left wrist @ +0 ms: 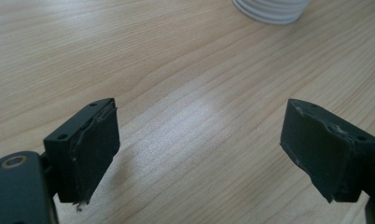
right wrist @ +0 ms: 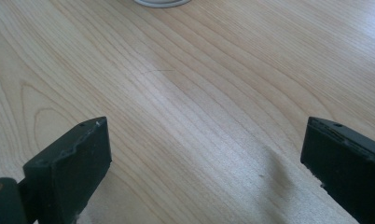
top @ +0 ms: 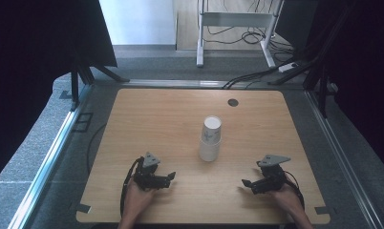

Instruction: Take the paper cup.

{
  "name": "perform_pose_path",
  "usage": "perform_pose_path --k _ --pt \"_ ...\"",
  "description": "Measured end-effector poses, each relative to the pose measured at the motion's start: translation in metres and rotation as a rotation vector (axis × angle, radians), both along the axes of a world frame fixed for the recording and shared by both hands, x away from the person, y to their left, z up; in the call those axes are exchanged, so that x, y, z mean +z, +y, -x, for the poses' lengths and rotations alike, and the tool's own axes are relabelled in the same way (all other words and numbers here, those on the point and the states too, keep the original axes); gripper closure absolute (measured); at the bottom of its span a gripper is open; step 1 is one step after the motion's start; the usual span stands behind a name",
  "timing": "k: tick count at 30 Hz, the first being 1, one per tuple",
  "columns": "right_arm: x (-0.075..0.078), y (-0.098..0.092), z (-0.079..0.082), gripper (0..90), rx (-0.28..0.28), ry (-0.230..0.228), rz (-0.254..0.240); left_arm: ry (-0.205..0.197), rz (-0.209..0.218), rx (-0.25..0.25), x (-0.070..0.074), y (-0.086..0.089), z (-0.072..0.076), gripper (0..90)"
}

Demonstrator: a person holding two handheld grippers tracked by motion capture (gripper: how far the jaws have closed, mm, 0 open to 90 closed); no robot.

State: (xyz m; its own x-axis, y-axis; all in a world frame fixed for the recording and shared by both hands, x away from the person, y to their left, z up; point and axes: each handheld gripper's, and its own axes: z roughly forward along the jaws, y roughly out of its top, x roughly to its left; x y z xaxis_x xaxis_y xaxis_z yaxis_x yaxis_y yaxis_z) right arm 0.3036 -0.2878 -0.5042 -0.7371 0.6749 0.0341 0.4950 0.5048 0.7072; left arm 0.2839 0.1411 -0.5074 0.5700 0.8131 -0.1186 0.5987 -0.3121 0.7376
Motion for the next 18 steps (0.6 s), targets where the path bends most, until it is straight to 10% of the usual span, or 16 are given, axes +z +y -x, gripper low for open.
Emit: perform_pose_path --k 18 --pt "0.0013 0.0016 0.0008 1.6 0.017 -0.007 0.003 -0.038 -0.008 -0.007 -0.0028 -0.0036 0.0024 11.3"
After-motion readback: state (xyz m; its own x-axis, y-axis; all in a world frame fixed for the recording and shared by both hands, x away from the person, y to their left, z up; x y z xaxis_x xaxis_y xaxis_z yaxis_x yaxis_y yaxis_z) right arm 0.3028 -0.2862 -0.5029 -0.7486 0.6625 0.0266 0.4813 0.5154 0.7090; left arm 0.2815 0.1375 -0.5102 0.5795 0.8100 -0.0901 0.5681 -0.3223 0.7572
